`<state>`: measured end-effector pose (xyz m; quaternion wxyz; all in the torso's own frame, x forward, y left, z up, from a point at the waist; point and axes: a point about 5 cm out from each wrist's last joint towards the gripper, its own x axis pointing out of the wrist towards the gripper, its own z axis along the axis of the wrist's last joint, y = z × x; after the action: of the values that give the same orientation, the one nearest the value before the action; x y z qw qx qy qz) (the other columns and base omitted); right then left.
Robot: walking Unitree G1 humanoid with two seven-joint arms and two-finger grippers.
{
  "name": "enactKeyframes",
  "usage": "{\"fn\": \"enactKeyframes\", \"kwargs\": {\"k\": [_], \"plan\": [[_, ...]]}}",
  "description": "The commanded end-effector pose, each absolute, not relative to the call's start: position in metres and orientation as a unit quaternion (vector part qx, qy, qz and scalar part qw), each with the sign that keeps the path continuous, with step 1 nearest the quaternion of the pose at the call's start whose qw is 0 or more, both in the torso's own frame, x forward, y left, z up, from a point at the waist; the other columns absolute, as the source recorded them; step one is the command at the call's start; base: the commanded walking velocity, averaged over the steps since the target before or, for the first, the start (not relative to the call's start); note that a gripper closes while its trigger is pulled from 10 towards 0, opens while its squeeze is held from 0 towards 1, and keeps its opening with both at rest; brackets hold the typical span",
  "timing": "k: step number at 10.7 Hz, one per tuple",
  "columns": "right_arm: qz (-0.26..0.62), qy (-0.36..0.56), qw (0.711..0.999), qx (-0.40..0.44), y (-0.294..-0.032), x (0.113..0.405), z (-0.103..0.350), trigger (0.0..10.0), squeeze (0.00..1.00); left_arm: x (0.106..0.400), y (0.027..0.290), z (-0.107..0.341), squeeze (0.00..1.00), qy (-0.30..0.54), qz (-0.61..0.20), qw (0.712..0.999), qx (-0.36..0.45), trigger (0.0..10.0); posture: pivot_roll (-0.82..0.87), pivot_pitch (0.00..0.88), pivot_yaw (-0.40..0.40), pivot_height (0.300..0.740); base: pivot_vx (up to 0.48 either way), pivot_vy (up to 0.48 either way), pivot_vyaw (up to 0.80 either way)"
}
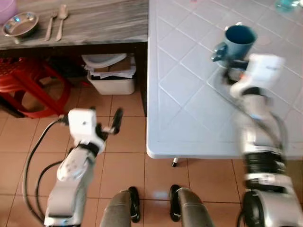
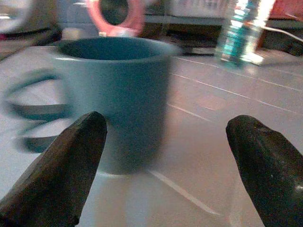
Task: Setting the table
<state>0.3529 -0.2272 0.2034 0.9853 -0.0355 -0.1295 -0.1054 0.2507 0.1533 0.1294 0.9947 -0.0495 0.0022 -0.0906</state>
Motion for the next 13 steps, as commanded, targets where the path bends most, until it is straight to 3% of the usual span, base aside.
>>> {"fn": "enactKeyframes", "kwargs": {"k": [1, 13], "plan": [[-0.103, -0.119, 0.987, -0.031, -0.226, 0.352, 0.198, 10.0, 0.00, 0.249, 0.154, 0.131, 0.00, 0.003, -0.091, 0.995, -0.045, 10.0, 0.03, 0.265, 0.092, 0.740, 0.000, 0.000, 0.00], [-0.149, -0.151, 0.976, -0.051, -0.269, 0.356, 0.225, 10.0, 0.00, 0.236, 0.165, 0.134, 0.00, 0.028, -0.099, 0.994, -0.027, 10.0, 0.08, 0.334, 0.136, 0.740, 0.000, 0.000, 0.00]]}}
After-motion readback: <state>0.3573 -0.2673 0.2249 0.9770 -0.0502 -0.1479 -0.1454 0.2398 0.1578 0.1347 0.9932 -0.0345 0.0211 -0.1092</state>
